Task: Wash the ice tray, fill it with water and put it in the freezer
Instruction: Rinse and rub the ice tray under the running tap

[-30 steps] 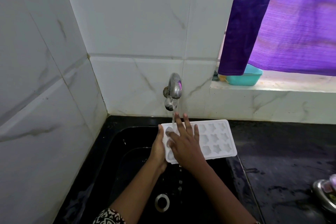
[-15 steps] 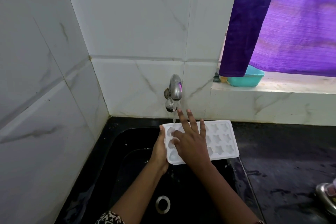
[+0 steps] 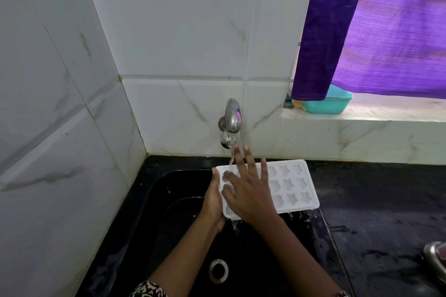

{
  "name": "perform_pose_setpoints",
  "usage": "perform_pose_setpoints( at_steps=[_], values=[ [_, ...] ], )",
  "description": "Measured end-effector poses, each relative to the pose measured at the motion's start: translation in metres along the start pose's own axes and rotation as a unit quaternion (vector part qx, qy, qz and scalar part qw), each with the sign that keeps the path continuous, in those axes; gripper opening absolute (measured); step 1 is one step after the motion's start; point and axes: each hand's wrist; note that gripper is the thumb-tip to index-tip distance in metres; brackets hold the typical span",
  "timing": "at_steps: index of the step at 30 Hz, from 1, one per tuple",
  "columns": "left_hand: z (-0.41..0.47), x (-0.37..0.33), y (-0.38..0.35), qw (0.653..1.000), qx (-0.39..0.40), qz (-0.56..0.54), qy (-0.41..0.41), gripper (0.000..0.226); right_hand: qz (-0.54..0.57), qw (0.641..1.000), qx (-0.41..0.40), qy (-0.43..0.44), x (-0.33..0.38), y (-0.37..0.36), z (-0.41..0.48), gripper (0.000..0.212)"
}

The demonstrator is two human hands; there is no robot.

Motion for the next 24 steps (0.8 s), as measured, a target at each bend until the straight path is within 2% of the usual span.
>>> perform_pose_setpoints(
  at_steps=[3,7,9,11,16,21,24],
  values=[
    [0.003,-0.004,0.002,1.0,0.008,-0.007,-0.01,0.067,0.015,1.0,0.017,0.004,-0.001,-0.006,-0.005,0.036],
    [0.003,0.0,0.0,1.0,0.008,-0.013,-0.004,0.07,-0.002,1.0,-0.005,-0.022,-0.005,0.001,0.003,0.034],
    [0.005,0.0,0.001,1.0,-0.005,-0.01,-0.014,0.07,0.014,1.0,0.016,-0.021,0.003,-0.004,0.0,0.033],
    [0.005,-0.003,0.003,1.0,-0.007,-0.018,-0.015,0.069,0.031,0.998,0.045,-0.021,0.002,-0.008,-0.006,0.041],
    [0.004,0.006,0.002,1.0,0.013,-0.025,0.005,0.071,-0.014,1.0,0.005,-0.02,-0.006,-0.002,-0.006,0.024],
    [0.006,0.005,0.0,1.0,0.006,-0.029,-0.001,0.071,0.015,0.998,0.05,-0.022,-0.012,-0.009,-0.011,0.037],
    [0.005,0.011,-0.004,1.0,0.001,-0.024,0.011,0.074,-0.014,1.0,0.004,-0.025,-0.016,0.0,-0.006,0.032]
  ],
)
Point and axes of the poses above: each hand's wrist, its own z-axis towards the middle knuckle, its own y-axis out of the back of the hand, x = y × z, and after that the axes turned 8 degrees about -x, right-handed
